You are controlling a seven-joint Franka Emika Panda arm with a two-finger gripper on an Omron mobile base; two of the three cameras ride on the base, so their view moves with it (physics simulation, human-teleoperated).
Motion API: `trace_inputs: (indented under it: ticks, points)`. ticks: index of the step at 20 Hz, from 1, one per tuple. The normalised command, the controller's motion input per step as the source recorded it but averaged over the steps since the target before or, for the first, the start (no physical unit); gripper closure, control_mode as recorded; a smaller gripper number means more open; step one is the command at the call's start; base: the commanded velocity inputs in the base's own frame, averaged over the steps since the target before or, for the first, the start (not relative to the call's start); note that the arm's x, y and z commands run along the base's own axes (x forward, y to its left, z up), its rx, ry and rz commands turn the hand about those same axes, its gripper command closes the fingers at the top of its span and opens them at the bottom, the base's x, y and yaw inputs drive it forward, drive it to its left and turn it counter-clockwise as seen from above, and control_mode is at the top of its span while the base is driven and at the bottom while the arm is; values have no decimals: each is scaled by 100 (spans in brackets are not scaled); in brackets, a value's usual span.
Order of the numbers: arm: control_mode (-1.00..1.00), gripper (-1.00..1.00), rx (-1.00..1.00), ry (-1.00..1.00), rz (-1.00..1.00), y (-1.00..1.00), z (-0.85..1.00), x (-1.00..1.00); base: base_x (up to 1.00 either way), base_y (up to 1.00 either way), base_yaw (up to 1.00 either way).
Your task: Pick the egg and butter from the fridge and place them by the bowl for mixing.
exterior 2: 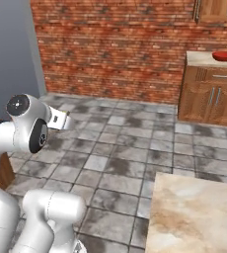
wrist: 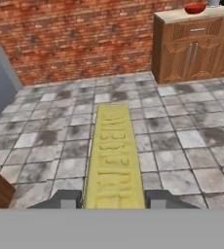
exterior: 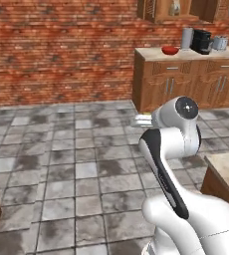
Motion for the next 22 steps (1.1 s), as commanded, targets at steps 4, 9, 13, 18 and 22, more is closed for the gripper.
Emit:
trace_inputs:
  ticks: [4,9,13,18,22]
  points:
    - [100,100,0,0,0,0,0,0,67,7,-31]
    - [100,100,0,0,0,0,0,0,67,8,-32]
    - [100,100,0,0,0,0,0,0,71,14,-29]
    - [100,100,0,0,0,0,0,0,76,18,-25]
    - [100,100,0,0,0,0,0,0,72,19,-31]
